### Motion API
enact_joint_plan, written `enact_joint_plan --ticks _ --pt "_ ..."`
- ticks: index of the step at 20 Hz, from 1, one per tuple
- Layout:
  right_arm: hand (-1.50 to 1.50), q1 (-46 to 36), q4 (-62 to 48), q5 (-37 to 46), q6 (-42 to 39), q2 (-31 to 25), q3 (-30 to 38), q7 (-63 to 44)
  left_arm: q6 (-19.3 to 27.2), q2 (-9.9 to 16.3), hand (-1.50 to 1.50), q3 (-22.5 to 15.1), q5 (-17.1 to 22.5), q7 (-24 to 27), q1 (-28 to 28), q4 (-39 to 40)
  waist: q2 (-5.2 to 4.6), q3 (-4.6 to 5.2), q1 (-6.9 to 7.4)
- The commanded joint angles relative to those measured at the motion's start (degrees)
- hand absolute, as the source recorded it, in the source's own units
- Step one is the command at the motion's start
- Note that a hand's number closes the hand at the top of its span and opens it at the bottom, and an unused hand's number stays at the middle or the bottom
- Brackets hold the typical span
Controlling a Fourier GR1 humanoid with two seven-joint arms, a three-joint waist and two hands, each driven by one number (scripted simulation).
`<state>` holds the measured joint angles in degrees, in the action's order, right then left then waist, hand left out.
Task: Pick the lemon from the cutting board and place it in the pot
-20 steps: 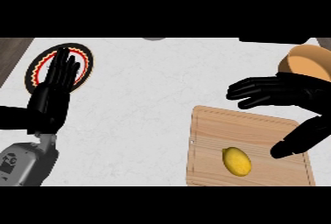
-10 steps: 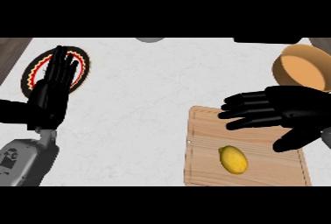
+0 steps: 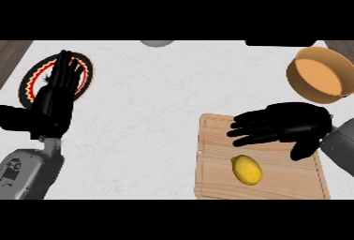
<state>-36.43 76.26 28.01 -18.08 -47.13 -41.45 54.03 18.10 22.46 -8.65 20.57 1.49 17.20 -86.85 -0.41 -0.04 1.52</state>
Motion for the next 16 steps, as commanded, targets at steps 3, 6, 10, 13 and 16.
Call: enact_joint_plan --ticks 3,6,10,13,16 --pt "-1.5 0.09 -4.63 4.28 -0.68 5.62 -4.43 6.84 -0.67 0.84 0.0 1.46 0.07 -2.63 -0.6 -1.86 0.21 0.01 -0.41" --pt "-1.5 1.16 -9.44 5.7 2.67 6.21 -5.43 11.77 0.38 -0.83 0.0 1.29 -1.28 -1.11 -0.88 -1.57 0.04 -0.01 -0.39" --pt "-1.5 0.99 -8.37 4.39 2.38 5.84 -4.0 13.43 -1.05 -0.97 0.0 1.58 -2.07 -0.88 -0.89 -0.47 0.24 0.02 -1.13" --pt "-1.5 2.1 -10.53 7.17 6.22 8.37 -4.07 12.31 -2.57 -0.52 0.0 4.23 -1.07 -1.48 0.6 1.43 0.22 0.02 -1.14" --pt "-1.5 2.62 -8.98 8.83 4.95 6.18 -1.19 11.35 -5.63 -1.13 0.0 5.73 -1.06 1.47 -1.28 3.07 0.32 0.05 -1.37"
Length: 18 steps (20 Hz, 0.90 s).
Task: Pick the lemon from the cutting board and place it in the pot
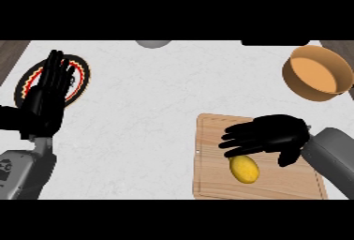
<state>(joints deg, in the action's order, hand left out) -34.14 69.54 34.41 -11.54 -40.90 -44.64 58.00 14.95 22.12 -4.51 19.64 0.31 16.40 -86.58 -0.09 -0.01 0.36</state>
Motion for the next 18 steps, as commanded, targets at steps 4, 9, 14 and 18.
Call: enact_joint_plan --ticks 4,9,14,18 --pt "-1.5 0.89 -6.69 6.98 0.25 7.46 1.85 2.85 -0.57 -0.99 0.0 0.82 -1.57 -2.47 -2.73 -5.44 0.09 -0.01 0.35" --pt "-1.5 3.53 -5.18 9.58 0.84 10.56 1.67 1.64 -1.23 -3.78 0.0 1.16 -3.56 0.89 -2.38 -0.99 0.09 0.01 -0.04" --pt "-1.5 5.16 -4.84 12.07 -0.06 11.66 1.47 2.37 -1.6 -4.33 0.0 2.56 -4.32 0.16 -1.77 -0.04 0.08 0.02 -0.26" --pt "-1.5 6.07 -7.43 13.79 1.6 14.95 0.21 2.91 -0.06 -5.17 0.0 2.05 -5.65 -2.61 0.82 -1.53 0.06 0.0 -0.28"
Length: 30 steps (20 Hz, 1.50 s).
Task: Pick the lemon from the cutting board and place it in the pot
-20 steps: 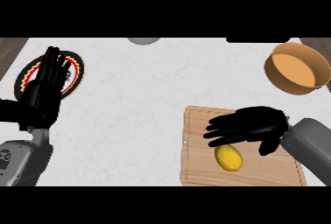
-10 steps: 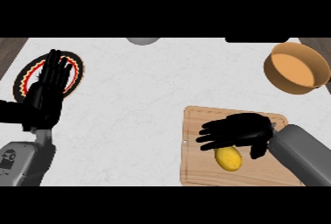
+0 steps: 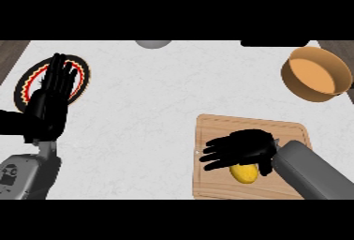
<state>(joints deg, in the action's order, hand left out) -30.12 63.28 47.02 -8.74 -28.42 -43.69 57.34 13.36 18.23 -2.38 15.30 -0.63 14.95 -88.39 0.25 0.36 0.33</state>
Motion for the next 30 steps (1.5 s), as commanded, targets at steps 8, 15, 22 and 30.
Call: enact_joint_plan --ticks 8,15,22,30 --pt "1.5 4.21 -0.52 3.27 7.75 2.07 -3.29 11.21 -1.41 -0.43 0.0 1.23 -0.83 0.57 0.88 1.88 -0.47 -0.41 -0.01" --pt "1.5 6.6 6.58 2.83 6.19 0.34 -1.06 8.79 -0.72 -2.27 0.0 1.59 -1.98 1.11 2.44 4.89 -0.32 -0.36 -0.63" --pt "1.5 1.86 -0.35 0.24 5.38 10.94 15.88 -30.09 -1.34 -1.01 0.0 1.33 -1.68 0.42 -0.46 0.63 0.21 -0.14 -1.18" --pt "1.5 -10.12 -2.41 3.9 14.2 22.73 28.88 -67.68 -1.68 -1.36 0.0 0.99 -1.72 0.53 0.18 1.45 0.46 -0.01 -0.18"
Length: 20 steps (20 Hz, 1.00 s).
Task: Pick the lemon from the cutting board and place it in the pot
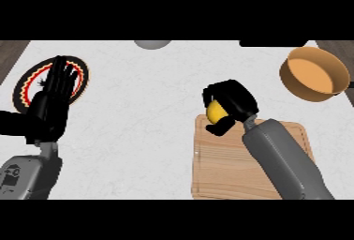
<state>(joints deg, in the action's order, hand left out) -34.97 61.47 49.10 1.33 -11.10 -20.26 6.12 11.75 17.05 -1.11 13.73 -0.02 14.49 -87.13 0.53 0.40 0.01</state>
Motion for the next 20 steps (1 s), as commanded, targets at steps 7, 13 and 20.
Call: enact_joint_plan --ticks 7,13,20 --pt "1.5 -19.78 0.67 16.9 11.03 6.61 9.92 -46.3 -0.56 -0.24 0.0 -0.15 -0.08 -0.03 0.84 1.59 0.08 -0.13 -0.12" --pt "1.5 -24.9 1.52 26.54 11.01 2.19 12.06 -57.52 0.3 -0.75 0.0 0.02 -0.93 -0.25 1.64 1.08 -0.27 -0.35 -0.3" --pt "1.5 -20.13 6.63 21.86 5.02 -6.59 18.77 -53.04 -0.14 -1.59 0.0 1.09 -1.06 0.18 1.87 1.22 -0.39 -0.4 -0.5"
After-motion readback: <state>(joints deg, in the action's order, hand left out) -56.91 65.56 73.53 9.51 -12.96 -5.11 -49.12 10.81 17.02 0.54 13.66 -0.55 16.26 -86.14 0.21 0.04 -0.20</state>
